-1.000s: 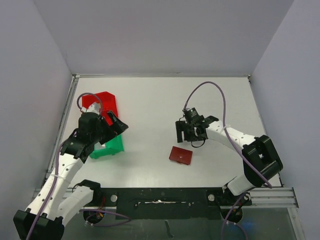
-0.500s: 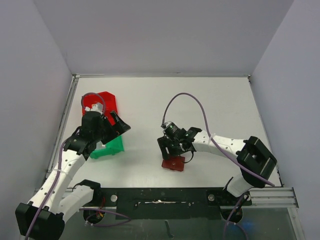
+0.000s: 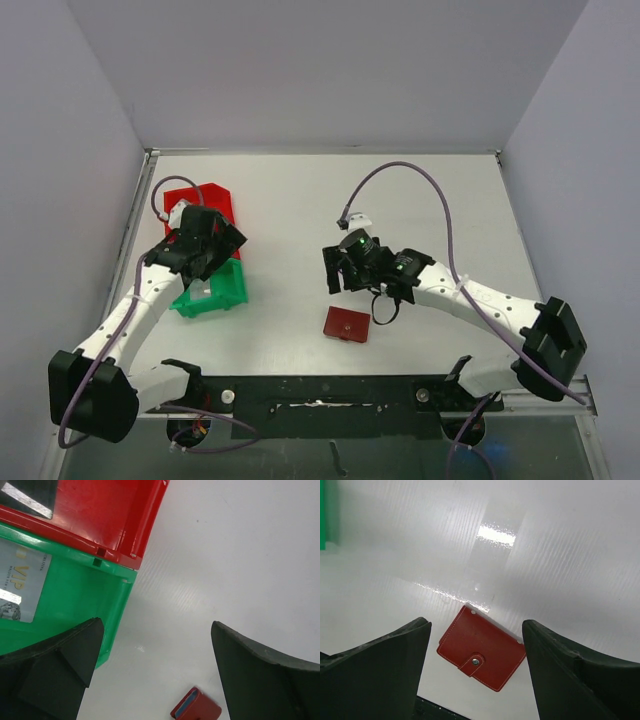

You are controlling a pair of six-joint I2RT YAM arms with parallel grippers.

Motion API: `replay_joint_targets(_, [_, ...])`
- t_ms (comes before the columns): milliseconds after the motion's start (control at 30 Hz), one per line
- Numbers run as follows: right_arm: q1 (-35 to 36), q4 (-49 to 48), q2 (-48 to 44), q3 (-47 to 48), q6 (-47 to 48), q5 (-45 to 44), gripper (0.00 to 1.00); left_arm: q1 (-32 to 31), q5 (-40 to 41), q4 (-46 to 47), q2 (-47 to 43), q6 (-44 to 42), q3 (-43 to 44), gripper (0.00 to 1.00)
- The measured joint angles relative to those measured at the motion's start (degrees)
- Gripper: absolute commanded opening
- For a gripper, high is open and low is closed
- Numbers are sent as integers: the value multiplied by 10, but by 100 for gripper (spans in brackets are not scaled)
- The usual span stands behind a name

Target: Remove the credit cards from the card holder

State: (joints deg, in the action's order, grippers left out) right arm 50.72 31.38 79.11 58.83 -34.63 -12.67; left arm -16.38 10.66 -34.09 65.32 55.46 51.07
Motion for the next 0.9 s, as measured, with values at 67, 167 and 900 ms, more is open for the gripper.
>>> replay_joint_targets(67, [0, 0, -19, -2, -6, -9, 76, 3, 21, 1, 15, 20, 4, 86])
replay_joint_targets(167, [0, 4, -42, -10, -18, -26, 77, 11, 44, -1, 30, 53, 4, 84])
replay_joint_targets(900, [0, 46, -110, -40, -49, -92, 78, 104, 65, -24, 124, 214, -2, 68])
